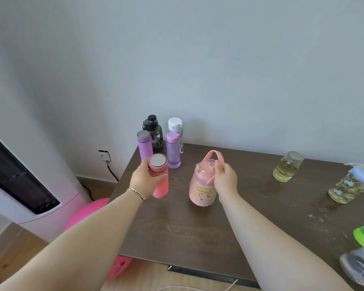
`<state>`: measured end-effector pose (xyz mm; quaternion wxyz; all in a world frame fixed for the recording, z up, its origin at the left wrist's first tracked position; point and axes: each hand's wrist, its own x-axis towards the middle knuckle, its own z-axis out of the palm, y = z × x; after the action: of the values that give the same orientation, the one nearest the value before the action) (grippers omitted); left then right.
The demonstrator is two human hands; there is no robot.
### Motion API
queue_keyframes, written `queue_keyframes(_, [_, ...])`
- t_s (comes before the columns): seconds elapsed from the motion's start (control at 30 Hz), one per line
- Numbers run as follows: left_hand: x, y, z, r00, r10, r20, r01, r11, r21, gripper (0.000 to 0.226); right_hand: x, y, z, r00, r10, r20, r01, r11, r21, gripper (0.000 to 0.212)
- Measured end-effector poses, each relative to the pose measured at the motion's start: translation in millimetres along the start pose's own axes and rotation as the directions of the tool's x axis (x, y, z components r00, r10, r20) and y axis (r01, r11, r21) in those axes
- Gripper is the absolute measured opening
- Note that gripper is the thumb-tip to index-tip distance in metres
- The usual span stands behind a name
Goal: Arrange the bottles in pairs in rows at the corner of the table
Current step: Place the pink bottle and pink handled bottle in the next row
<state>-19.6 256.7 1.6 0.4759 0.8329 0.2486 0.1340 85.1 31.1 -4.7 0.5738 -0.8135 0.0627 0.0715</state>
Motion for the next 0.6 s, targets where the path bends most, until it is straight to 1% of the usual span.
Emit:
queue_keyframes(0.17, [44,-24,-32,1.000,-0.007,0.020,0.006,0.999,0.041,0.062,8,-12,59,1.000,0.006,-0.002,-0.006,1.000,-0.017,0.038])
queue_keyframes(0.33, [82,-46,-55,0.999,-0.008,0.041,0.007,0.999,0.036,0.063,18,-24,108,0.999,0.033,-0.001,-0.033,0.999,-0.001,0.037])
queue_keyframes(0.6, [127,-76,-73,0.995,-0.028,0.095,0.027,1.000,0.015,0.064,28,-34,157,0.997,0.051,-0.051,-0.051,0.999,-0.009,0.035])
